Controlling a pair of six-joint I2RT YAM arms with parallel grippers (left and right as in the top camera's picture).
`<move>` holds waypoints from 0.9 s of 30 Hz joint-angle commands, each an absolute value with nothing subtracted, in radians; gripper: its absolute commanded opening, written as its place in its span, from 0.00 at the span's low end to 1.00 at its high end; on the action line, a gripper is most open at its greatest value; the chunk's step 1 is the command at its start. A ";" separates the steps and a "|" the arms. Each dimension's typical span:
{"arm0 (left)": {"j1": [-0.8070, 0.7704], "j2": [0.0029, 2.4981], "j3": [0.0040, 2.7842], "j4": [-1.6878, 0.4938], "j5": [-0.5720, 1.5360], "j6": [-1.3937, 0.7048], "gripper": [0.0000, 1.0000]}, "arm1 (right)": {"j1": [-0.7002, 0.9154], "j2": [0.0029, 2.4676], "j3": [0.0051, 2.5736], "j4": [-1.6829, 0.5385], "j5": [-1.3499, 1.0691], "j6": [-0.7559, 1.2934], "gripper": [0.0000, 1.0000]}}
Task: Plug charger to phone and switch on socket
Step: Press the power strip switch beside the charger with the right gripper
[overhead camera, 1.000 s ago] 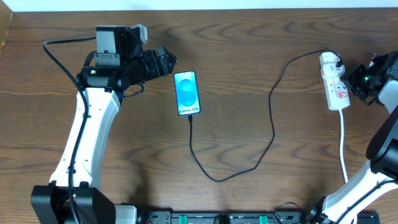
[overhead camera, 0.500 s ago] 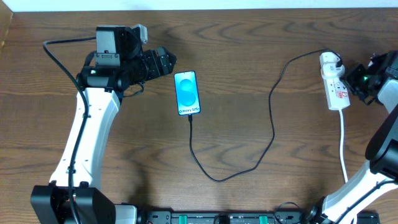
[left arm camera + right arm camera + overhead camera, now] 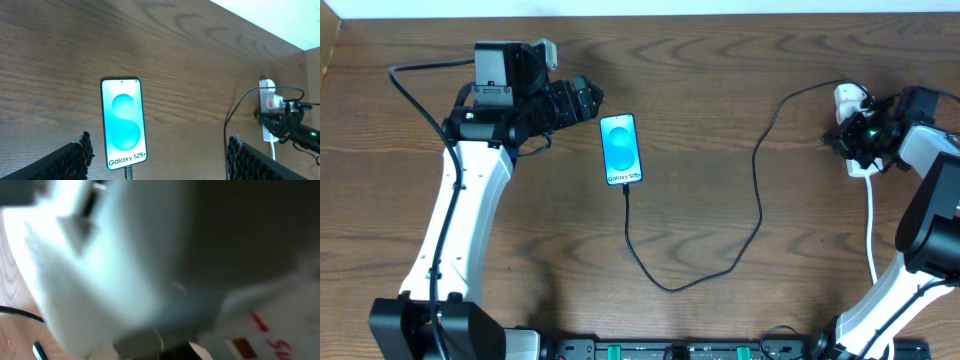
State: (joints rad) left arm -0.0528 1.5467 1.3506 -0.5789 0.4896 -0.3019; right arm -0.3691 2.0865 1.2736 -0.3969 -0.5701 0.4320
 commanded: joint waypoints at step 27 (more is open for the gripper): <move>-0.052 1.535 1.354 -0.580 0.477 -0.289 0.87 | -0.389 1.054 1.262 -0.842 -0.477 0.028 0.99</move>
